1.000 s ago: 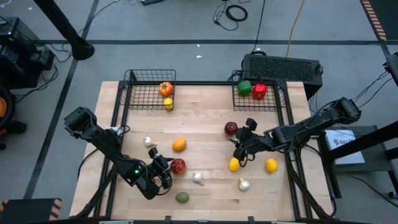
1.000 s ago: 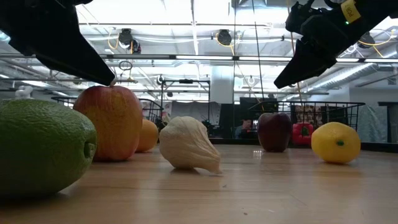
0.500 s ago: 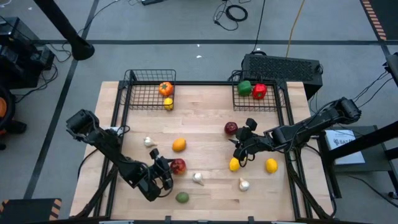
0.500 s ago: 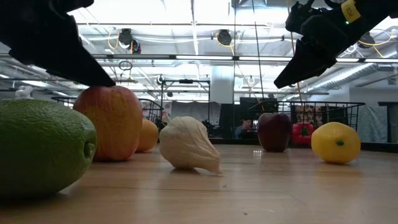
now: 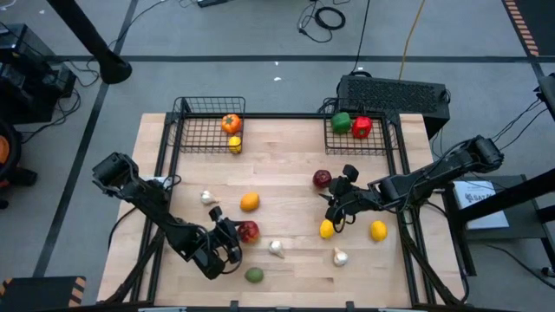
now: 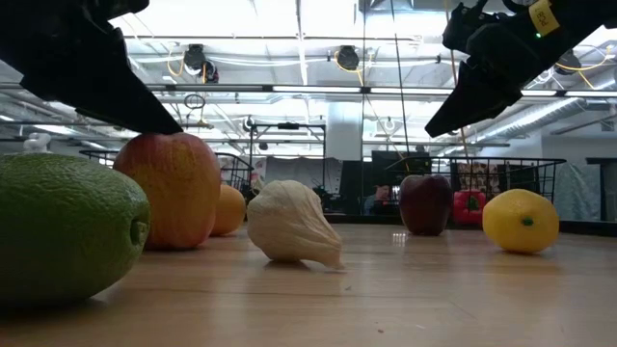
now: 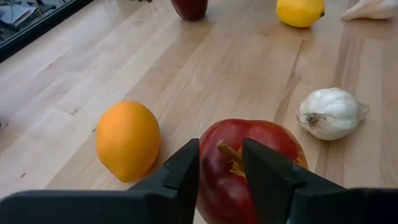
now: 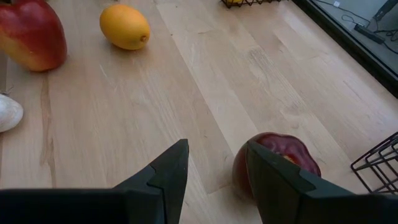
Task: Sort produce into baskets
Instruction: Put the left red apple in the left basket
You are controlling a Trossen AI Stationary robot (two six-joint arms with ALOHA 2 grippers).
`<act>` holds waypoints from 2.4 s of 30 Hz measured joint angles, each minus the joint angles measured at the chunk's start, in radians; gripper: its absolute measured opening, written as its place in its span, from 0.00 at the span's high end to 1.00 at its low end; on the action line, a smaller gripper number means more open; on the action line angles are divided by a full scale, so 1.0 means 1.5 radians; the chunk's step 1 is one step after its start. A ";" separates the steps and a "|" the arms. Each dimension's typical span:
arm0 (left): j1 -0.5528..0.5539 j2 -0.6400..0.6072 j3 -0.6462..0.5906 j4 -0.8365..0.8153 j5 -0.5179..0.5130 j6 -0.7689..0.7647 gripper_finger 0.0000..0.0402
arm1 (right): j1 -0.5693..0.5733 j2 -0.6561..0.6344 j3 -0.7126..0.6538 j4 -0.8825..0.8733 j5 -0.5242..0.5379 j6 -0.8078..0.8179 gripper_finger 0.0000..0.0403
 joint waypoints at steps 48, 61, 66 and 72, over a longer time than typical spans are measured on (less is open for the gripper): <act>0.264 -0.355 -0.001 0.030 -0.047 0.489 0.96 | 0.000 0.000 0.000 0.001 0.003 -0.011 0.62; 0.552 -0.472 -0.001 0.027 0.019 0.686 0.96 | 0.000 0.000 0.000 0.001 0.002 -0.013 0.62; 0.687 -0.476 -0.001 0.021 0.120 0.698 0.96 | 0.000 0.000 0.000 0.001 -0.001 0.005 0.62; 0.846 -0.454 0.000 -0.001 0.269 0.697 0.96 | 0.000 0.000 0.000 0.002 -0.001 0.012 0.62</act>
